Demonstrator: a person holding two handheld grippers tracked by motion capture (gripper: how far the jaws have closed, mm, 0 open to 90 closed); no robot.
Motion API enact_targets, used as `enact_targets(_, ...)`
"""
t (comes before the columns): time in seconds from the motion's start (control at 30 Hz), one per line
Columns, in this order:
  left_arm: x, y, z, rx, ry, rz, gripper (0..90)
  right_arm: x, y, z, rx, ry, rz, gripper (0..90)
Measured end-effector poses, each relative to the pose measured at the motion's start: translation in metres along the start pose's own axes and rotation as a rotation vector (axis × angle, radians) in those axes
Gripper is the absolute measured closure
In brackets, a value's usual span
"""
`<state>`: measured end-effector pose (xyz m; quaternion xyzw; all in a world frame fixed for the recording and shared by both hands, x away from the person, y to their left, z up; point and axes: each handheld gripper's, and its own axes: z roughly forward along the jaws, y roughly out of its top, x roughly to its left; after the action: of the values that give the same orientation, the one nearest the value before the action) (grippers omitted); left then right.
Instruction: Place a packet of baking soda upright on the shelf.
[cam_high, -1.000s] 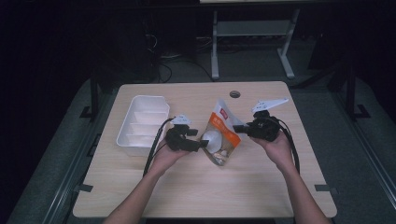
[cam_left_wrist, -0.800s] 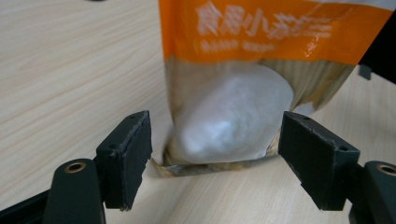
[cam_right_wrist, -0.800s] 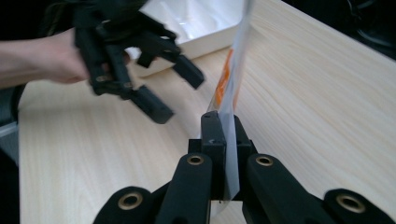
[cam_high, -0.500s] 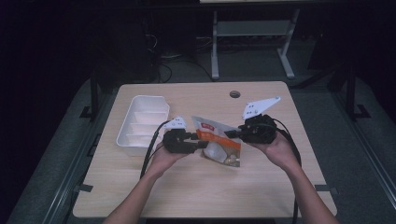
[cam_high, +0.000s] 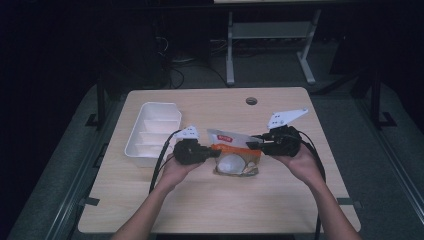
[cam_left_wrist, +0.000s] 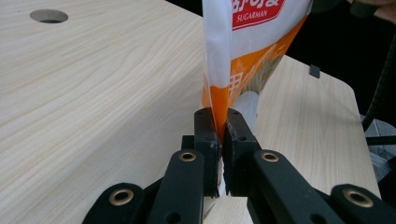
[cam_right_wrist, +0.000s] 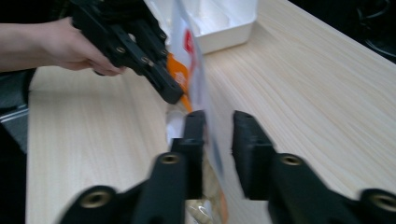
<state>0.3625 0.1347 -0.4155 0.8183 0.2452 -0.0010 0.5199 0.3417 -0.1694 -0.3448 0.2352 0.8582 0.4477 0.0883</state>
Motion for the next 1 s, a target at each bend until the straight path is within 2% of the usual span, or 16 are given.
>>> enact_targets(0.03, 0.0, 0.0, 0.0, 0.001, 0.002, 0.0, 85.8, -0.002, -0.006, 0.002, -0.007, -0.007, 0.009, 57.1)
enact_targets(0.27, 0.0, 0.0, 0.001, 0.0, 0.005, -0.003, 85.5, -0.005, -0.025, 0.013, 0.0, 0.033, 0.037, 54.1)
enact_targets(0.33, 0.0, 0.001, 0.001, 0.002, 0.004, -0.003, 85.5, -0.007, -0.032, 0.02, 0.01, 0.044, 0.054, 55.9)
enact_targets(0.37, 0.0, 0.001, 0.001, 0.003, 0.004, -0.003, 85.4, -0.011, -0.035, 0.025, 0.024, 0.064, 0.079, 58.6)
enact_targets(0.47, -0.001, 0.001, 0.001, 0.006, 0.007, 0.003, 85.4, -0.013, -0.036, 0.03, 0.021, 0.063, 0.091, 61.1)
enact_targets(0.5, -0.001, 0.001, 0.001, 0.007, 0.008, 0.005, 85.2, -0.014, -0.036, 0.034, 0.016, 0.068, 0.094, 66.2)
enact_targets(0.53, -0.001, 0.001, 0.001, 0.007, 0.008, 0.005, 85.1, -0.014, -0.036, 0.034, 0.016, 0.068, 0.094, 66.2)
enact_targets(0.57, -0.001, 0.001, 0.001, 0.009, 0.009, 0.009, 84.9, -0.014, -0.035, 0.038, 0.012, 0.073, 0.084, 74.2)
enact_targets(0.6, -0.002, 0.001, 0.001, 0.009, 0.011, 0.01, 84.7, -0.013, -0.034, 0.039, 0.016, 0.074, 0.083, 77.4)
enact_targets(0.67, -0.002, 0.001, 0.001, 0.01, 0.015, 0.012, 84.1, -0.013, -0.034, 0.04, 0.019, 0.073, 0.079, 80.4)
enact_targets(0.7, -0.002, 0.001, 0.001, 0.01, 0.023, 0.014, 83.0, -0.014, -0.034, 0.041, 0.016, 0.079, 0.08, 82.6)
enact_targets(0.73, -0.002, 0.001, 0.0, 0.014, 0.035, 0.013, 79.6, -0.014, -0.034, 0.04, 0.017, 0.082, 0.082, 88.7)
enact_targets(0.83, -0.004, -0.002, -0.003, 0.025, 0.068, 0.032, 74.8, -0.012, -0.033, 0.038, 0.018, 0.084, 0.08, 89.2)
enact_targets(0.9, -0.004, -0.005, -0.006, 0.031, 0.088, 0.03, 73.1, -0.011, -0.033, 0.037, 0.02, 0.08, 0.075, 89.3)
enact_targets(1.0, -0.007, -0.01, -0.011, 0.021, 0.113, 0.02, 66.3, -0.009, -0.032, 0.033, 0.012, 0.101, 0.072, 89.4)
